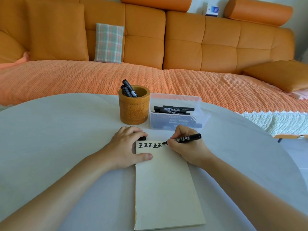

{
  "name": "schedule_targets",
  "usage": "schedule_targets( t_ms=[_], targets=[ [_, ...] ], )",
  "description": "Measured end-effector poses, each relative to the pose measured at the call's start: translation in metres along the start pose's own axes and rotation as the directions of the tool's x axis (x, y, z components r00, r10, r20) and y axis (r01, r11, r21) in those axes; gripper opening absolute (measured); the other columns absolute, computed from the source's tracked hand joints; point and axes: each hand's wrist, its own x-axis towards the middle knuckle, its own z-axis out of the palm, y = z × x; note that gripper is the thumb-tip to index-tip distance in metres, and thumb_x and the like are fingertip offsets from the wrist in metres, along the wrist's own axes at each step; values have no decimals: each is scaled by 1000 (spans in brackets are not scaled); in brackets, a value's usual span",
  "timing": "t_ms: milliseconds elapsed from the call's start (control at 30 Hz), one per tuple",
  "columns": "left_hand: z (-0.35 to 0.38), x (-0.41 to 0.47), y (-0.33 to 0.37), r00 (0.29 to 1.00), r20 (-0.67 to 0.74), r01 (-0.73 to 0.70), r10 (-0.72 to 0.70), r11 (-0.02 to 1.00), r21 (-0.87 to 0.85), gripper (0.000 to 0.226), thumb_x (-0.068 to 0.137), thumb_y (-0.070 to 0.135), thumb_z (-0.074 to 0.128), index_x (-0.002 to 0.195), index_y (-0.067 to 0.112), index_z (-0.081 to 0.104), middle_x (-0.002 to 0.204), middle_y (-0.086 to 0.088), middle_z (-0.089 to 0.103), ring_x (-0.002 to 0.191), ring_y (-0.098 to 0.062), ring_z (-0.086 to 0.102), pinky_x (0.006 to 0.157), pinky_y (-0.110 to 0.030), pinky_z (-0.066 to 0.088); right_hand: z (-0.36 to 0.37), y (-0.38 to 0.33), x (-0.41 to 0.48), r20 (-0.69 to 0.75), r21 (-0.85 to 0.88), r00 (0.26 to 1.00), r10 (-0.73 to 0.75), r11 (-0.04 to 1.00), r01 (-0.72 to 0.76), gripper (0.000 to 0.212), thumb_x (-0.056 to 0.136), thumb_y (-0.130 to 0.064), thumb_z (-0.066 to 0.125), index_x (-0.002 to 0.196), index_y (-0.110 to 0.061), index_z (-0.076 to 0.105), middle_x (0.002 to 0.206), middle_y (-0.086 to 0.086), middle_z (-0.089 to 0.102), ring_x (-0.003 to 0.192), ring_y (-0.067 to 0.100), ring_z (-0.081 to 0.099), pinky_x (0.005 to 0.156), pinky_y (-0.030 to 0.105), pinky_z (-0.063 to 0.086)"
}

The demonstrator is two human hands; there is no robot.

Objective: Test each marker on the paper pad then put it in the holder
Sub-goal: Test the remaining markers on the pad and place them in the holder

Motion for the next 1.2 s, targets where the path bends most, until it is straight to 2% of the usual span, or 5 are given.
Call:
schedule_targets(
  t_ms=[333, 433, 567, 767, 1200],
  targets=[
    [0, -1, 1, 1000, 7, 5, -5, 1000, -19, 85, 68, 79, 55, 140, 39, 40, 140, 22, 31, 132, 1, 15, 108, -27, 22, 0, 1, 0, -15, -34, 1000, -19, 999, 19, 27, 82, -6, 69, 69, -11, 46, 61, -8, 56, 53, 10, 43, 49, 22, 36],
    [-1, 0, 1, 1000, 7, 6, -6, 1000, -5, 91, 62, 85, 48, 140, 39, 40, 140, 22, 32, 130, 2, 15, 107, -27, 22, 0, 1, -2, -10, -39, 999, -37, 999, 37, 24, 83, -7, 69, 71, -9, 48, 63, -9, 58, 55, 9, 44, 50, 21, 36],
    [0, 0, 2, 1000, 0, -3, 3, 1000, -5, 80, 74, 74, 61, 141, 38, 39, 141, 22, 31, 131, 1, 15, 108, -28, 22, -1, 1, -1, 27, -45, 998, -62, 997, 63, 27, 82, -3, 68, 68, -7, 46, 58, -9, 52, 53, 11, 41, 48, 22, 34],
    [-2, -1, 3, 1000, 14, 5, -4, 1000, -18, 94, 59, 86, 45, 140, 39, 40, 138, 25, 30, 131, 3, 14, 109, -27, 23, -2, 1, -1, 19, -23, 999, -49, 998, 50, 27, 83, -1, 68, 68, -8, 46, 56, -11, 51, 52, 11, 39, 47, 21, 32],
    [0, 0, 1, 1000, 7, 1, -1, 1000, -18, 95, 59, 87, 45, 140, 38, 40, 141, 23, 30, 132, 2, 14, 109, -27, 22, -1, 0, -3, 52, -55, 996, -70, 996, 73, 27, 83, -2, 70, 67, -5, 49, 59, -7, 49, 53, 10, 41, 49, 21, 33]
  ],
)
